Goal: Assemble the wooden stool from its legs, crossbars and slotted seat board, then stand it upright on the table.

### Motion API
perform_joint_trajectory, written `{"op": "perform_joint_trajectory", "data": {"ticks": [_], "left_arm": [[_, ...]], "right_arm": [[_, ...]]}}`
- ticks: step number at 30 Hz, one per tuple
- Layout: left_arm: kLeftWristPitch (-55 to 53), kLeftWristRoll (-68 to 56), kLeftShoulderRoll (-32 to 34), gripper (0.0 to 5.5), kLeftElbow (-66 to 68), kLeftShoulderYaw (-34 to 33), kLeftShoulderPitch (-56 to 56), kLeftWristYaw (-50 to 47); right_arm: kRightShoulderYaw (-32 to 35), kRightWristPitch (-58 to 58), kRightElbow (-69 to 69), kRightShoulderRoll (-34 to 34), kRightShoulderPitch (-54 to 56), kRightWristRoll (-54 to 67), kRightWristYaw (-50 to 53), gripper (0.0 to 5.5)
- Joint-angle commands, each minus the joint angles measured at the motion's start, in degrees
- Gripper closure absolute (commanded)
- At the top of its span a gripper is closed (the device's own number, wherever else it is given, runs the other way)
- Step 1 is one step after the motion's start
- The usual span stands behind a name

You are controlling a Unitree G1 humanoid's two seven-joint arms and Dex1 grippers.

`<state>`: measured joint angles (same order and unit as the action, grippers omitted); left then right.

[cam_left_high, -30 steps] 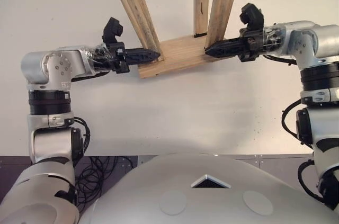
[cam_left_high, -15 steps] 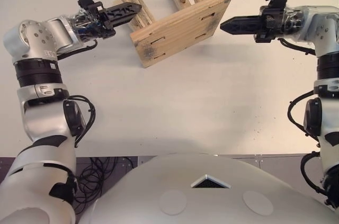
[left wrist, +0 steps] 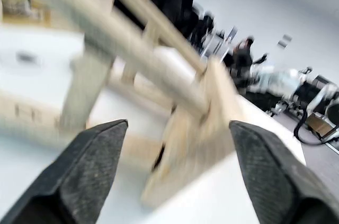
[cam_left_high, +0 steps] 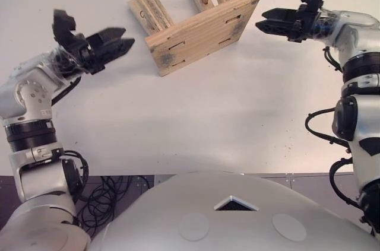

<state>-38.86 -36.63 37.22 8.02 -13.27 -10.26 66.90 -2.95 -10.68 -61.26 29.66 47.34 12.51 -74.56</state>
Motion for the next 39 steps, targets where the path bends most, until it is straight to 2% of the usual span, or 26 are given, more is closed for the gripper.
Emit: {"op": "perform_joint_trajectory", "data": {"ticks": [1,5,12,15,17,23,31,35,39], "left_arm": [[9.4,7.8,1.4,1.64,0.1,4.9,2.6,0.0],[14.4,11.4,0.2,1.64,-0.1,9.3,4.1,0.7],[19.8,14.0,-4.0,1.64,5.3,12.0,0.7,-1.9],[22.3,15.8,-6.5,2.04,9.8,12.6,-2.5,-4.3],[23.3,16.4,-6.2,2.52,10.1,13.4,-2.0,-3.2],[18.9,12.5,-2.0,3.48,10.5,12.1,-3.0,5.1],[8.2,6.4,-0.2,3.61,10.1,10.9,-7.0,11.8],[2.0,3.9,-0.7,3.61,10.5,10.1,-8.7,11.9],[-7.3,0.1,-0.6,3.61,5.6,8.9,-9.1,9.7]], "right_arm": [[-1.6,6.5,-4.1,-1.3,3.7,-5.0,1.7,2.57],[-2.2,7.9,-5.7,-3.1,4.8,-6.6,-1.8,2.57],[-1.8,8.7,-6.2,-7.3,6.7,-7.5,-2.9,2.57],[-3.2,6.9,-3.5,-6.9,5.0,-8.0,-8.4,2.52],[-5.2,4.3,2.0,-5.5,2.3,-7.5,-14.8,2.52],[-3.9,6.3,2.2,-5.0,2.3,-8.8,-8.8,2.52],[-4.0,6.3,-0.3,-11.5,4.1,-7.9,-7.1,2.52],[-4.0,-3.0,0.4,-13.0,4.0,-6.4,-11.4,2.93],[-8.3,-23.1,11.3,-7.1,1.4,-0.4,-17.8,3.26]]}}
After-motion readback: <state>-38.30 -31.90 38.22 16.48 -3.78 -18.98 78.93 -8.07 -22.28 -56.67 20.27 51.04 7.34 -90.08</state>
